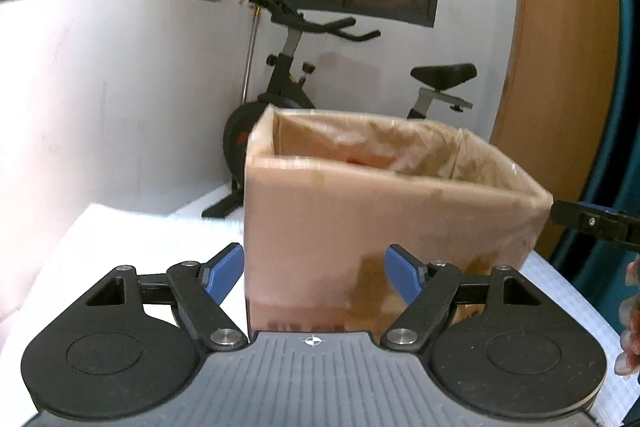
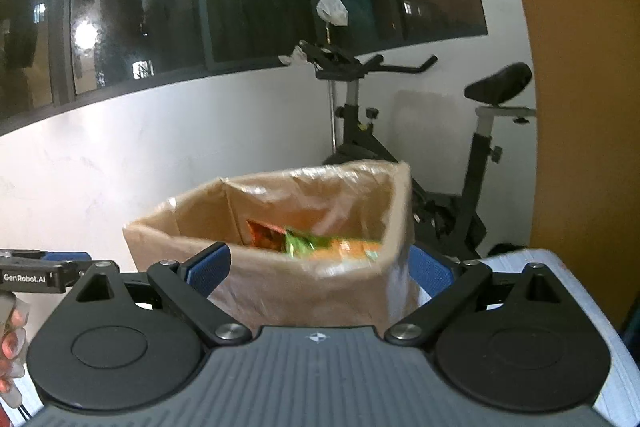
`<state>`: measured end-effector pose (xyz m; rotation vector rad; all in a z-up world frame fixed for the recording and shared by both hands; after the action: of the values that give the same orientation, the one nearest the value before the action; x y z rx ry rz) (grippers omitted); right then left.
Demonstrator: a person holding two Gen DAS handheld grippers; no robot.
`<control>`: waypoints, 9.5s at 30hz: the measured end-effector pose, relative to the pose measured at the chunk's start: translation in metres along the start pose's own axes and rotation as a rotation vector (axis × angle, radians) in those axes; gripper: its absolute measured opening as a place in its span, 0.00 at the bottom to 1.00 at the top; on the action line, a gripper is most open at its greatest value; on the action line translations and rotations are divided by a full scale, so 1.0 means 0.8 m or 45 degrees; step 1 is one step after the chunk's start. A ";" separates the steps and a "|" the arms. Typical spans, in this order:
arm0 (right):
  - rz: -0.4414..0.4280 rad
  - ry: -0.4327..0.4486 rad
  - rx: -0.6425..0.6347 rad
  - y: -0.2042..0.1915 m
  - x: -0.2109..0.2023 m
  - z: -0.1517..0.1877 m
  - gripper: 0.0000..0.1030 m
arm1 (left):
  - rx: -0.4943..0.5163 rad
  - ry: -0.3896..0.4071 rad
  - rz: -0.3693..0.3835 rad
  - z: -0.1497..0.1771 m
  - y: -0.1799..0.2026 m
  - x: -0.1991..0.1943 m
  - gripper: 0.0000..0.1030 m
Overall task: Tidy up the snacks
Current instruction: 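Lower both tools back to the snack pile in front of the box, then grasp the red sausage packet with the left tool while the right tool grasps the cracker bar, then lift both held packets up over the open box, then open both tools to drop the packets into the box, then lower both tools back to the snack pile in front of the box, then grasp the yellow jerky packet with the left tool while the right tool grasps the red jerky packet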
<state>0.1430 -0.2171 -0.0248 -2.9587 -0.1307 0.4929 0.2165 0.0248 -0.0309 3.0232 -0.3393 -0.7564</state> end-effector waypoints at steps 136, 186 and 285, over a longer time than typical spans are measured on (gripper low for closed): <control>-0.202 -0.261 -0.116 -0.013 -0.011 0.127 0.39 | -0.043 -0.145 0.048 0.100 0.000 -0.009 0.29; -0.003 -0.141 -0.242 -0.006 0.116 -0.041 0.50 | 0.152 0.031 -0.026 -0.096 0.025 0.074 0.65; 0.075 -0.465 -0.063 0.041 0.057 0.210 0.63 | 0.184 -0.440 0.052 0.159 0.074 0.114 0.64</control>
<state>0.1332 -0.2237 -0.2014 -2.8931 -0.0936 1.0486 0.2234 -0.0467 -0.1823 2.9933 -0.4769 -1.3081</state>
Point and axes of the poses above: each gripper's, at about its wrist camera, not at the fingertips, and x roughly the way its jaws point, y to its right, z to its underside, the point moved 2 cm from there along x, roughly the way its jaws point, and after that the axes turned 5 degrees about -z, right-handed, at the moved point
